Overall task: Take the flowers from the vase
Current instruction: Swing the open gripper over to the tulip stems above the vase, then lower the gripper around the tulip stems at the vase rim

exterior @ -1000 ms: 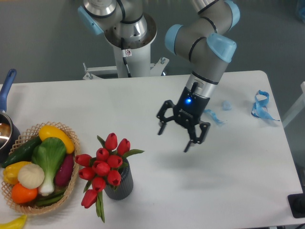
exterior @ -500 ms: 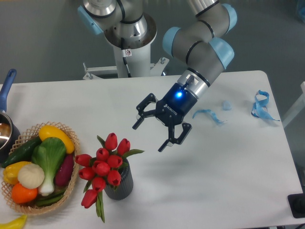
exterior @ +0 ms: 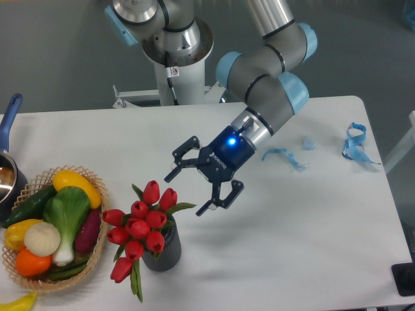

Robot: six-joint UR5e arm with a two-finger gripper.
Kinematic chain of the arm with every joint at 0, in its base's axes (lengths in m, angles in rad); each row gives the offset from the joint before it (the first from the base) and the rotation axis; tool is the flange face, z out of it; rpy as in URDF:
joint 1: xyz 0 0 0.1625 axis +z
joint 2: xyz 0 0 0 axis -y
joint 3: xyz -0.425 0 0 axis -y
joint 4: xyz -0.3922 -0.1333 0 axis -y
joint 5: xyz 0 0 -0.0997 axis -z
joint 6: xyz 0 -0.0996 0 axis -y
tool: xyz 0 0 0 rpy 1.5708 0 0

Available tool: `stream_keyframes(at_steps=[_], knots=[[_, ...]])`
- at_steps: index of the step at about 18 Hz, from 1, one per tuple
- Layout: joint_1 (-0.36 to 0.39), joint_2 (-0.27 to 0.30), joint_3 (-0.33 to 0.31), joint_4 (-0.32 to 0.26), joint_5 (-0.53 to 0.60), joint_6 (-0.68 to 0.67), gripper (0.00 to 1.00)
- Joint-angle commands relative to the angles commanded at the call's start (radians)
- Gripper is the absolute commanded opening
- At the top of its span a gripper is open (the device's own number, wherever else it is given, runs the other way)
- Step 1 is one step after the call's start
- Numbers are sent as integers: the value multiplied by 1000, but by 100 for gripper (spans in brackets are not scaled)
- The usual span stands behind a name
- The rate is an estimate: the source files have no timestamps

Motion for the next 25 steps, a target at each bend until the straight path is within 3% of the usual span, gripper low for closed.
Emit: stream_keyframes(at_steps=[12, 25], knots=[[-55, -115, 112, 23, 5, 0, 100], [-103, -138, 129, 26, 6, 0, 100]])
